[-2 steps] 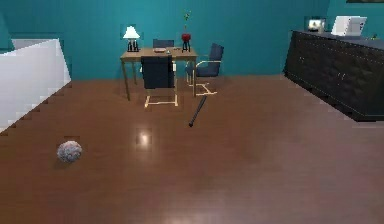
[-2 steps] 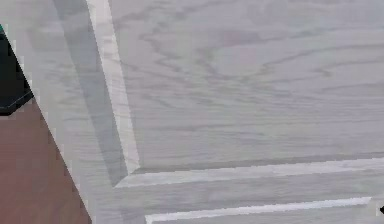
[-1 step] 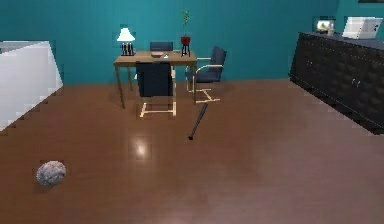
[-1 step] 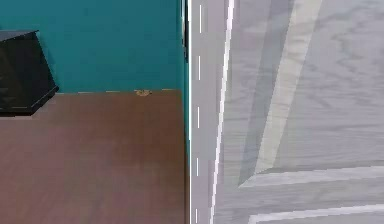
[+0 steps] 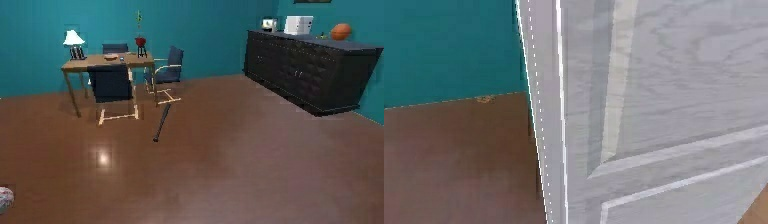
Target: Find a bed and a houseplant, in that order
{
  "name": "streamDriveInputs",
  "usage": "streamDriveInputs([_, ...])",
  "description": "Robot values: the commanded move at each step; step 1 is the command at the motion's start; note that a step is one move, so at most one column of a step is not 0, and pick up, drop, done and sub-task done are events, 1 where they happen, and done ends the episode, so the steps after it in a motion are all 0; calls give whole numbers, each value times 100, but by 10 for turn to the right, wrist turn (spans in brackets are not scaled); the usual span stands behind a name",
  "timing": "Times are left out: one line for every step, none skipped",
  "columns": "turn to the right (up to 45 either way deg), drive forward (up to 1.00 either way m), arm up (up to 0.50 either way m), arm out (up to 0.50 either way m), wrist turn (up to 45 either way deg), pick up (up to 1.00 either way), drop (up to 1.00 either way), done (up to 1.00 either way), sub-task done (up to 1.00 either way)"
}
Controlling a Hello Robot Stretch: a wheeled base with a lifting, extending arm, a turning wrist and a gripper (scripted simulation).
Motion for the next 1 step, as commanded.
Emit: streamDriveInputs([0,100,0,0,0,0,0,0,0])
